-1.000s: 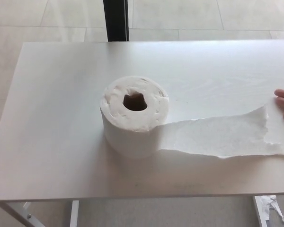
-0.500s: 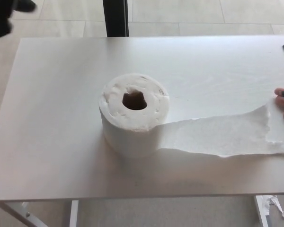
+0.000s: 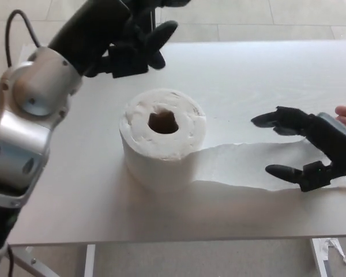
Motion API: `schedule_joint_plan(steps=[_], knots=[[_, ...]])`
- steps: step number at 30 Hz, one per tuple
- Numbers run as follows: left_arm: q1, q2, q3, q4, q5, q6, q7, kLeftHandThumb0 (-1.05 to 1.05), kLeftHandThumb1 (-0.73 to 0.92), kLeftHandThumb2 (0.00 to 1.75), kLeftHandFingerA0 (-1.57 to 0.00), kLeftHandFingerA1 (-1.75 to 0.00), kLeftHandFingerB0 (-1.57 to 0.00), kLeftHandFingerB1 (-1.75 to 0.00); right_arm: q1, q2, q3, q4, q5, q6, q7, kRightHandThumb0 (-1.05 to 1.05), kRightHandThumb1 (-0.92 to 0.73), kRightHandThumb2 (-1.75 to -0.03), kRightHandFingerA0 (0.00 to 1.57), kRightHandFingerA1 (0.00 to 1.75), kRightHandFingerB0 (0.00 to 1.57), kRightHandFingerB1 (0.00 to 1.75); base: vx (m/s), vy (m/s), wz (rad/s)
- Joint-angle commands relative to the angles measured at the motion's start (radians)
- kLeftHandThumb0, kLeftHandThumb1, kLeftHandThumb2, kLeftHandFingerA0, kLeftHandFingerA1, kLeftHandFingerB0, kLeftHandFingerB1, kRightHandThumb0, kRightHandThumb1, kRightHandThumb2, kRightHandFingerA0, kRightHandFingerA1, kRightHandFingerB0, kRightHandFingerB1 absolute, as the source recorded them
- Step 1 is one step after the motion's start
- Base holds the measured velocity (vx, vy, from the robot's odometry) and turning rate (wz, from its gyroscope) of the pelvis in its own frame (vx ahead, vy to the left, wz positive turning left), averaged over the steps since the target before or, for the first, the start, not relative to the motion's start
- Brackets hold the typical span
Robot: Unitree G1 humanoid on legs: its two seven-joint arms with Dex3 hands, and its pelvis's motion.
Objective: A toilet paper roll is kept in the middle of the desk infront of the robot. The robot places its left hand on the top of the toilet paper roll to hold it still and uses its right hand to tear off a piece of toilet paper from it and hands the paper to a person
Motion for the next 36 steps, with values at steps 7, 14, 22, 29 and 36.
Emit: schedule_joint_plan(steps=[7,14,22,29,36], knots=[[0.053,-0.04,-0.137,0.003,0.226,0.103,0.094,-0.64,0.67,1.01,-0.34,-0.59,-0.27,-0.52,-0.034,-0.009,0.095,-0.019,-0.235,0.059,-0.015,-0.76,-0.67,-0.61,0.22,0.54,0.39,0.44,0.0,0.0,0.0],[0.225,0.006,-0.206,0.022,0.329,-0.005,0.156,-0.65,0.64,0.97,-0.3,-0.56,-0.31,-0.52,-0.011,-0.01,0.083,-0.024,-0.265,0.069,-0.014,-0.71,-0.52,-0.91,0.21,0.56,0.33,0.51,0.0,0.0,0.0],[0.326,0.039,-0.246,0.123,0.405,-0.107,0.224,-0.61,0.82,0.64,-0.29,-0.47,-0.35,-0.38,-0.004,0.007,0.071,0.003,-0.297,0.048,-0.056,-0.68,-0.65,-0.6,0.26,0.56,0.41,0.44,0.0,0.0,0.0],[0.366,0.016,-0.267,0.218,0.48,-0.165,0.284,-0.65,0.65,1.01,-0.22,-0.55,-0.34,-0.54,-0.032,0.043,0.063,0.057,-0.32,0.007,-0.113,-0.59,-0.66,-0.6,0.5,0.62,0.4,0.39,0.0,0.0,0.0],[0.343,-0.031,-0.321,0.309,0.541,-0.235,0.312,-0.6,0.85,0.65,-0.27,-0.51,-0.34,-0.39,-0.019,0.11,0.034,0.026,-0.362,0.01,-0.219,-0.51,-0.72,-0.62,1.12,0.99,0.42,0.4,0.0,0.0,0.0]])
